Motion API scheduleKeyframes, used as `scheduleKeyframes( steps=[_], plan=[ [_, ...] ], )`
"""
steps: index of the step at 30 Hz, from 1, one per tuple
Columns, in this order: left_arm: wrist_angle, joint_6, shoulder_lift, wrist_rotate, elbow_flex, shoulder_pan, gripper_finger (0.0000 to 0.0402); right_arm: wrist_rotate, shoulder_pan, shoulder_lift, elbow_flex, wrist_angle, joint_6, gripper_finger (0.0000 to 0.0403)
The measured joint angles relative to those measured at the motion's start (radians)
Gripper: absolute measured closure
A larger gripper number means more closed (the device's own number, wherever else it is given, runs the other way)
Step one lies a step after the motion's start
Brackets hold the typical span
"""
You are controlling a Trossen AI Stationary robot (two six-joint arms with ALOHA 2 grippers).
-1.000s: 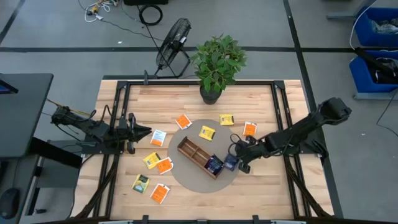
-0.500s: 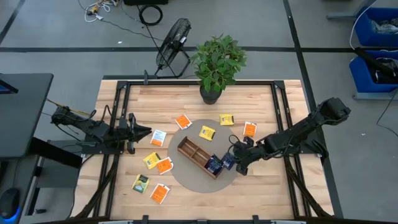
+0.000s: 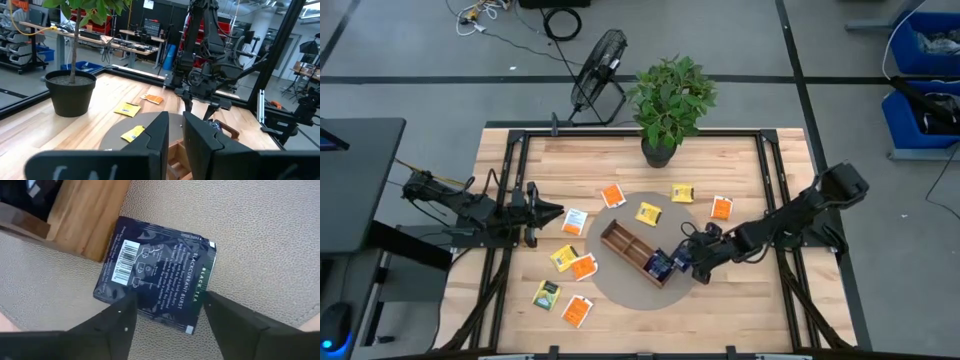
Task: Pick & Place Tea
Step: Put the black tea bag into the right section of the wooden organizer
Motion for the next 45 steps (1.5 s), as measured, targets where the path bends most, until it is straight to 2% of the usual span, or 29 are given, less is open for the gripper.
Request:
scheduleKeyframes(
  steps=[5,12,14,18,25,36,45],
  plan=[
    [0.000,0.000,0.000,0.000,0.000,0.000,0.0344,0.016,0.001,0.009,0.000,-0.007,-0.003,0.0224],
    [0.000,0.000,0.000,0.000,0.000,0.000,0.0344,0.006,0.000,-0.003,-0.005,-0.019,-0.017,0.0372],
    [0.000,0.000,0.000,0.000,0.000,0.000,0.0344,-0.001,0.000,-0.003,-0.005,-0.018,-0.024,0.0393],
    [0.000,0.000,0.000,0.000,0.000,0.000,0.0344,0.007,0.002,-0.002,0.004,-0.046,-0.022,0.0398],
    [0.000,0.001,0.000,0.000,0.000,0.000,0.0344,0.106,0.008,-0.003,0.066,-0.294,-0.025,0.0401],
    [0.000,0.001,0.000,0.000,0.000,0.000,0.0344,0.190,0.040,-0.008,0.114,-0.369,-0.031,0.0402],
    [0.000,0.003,0.000,-0.004,0.000,0.000,0.0344,0.249,0.066,-0.087,0.117,-0.417,-0.014,0.0403]
  ],
)
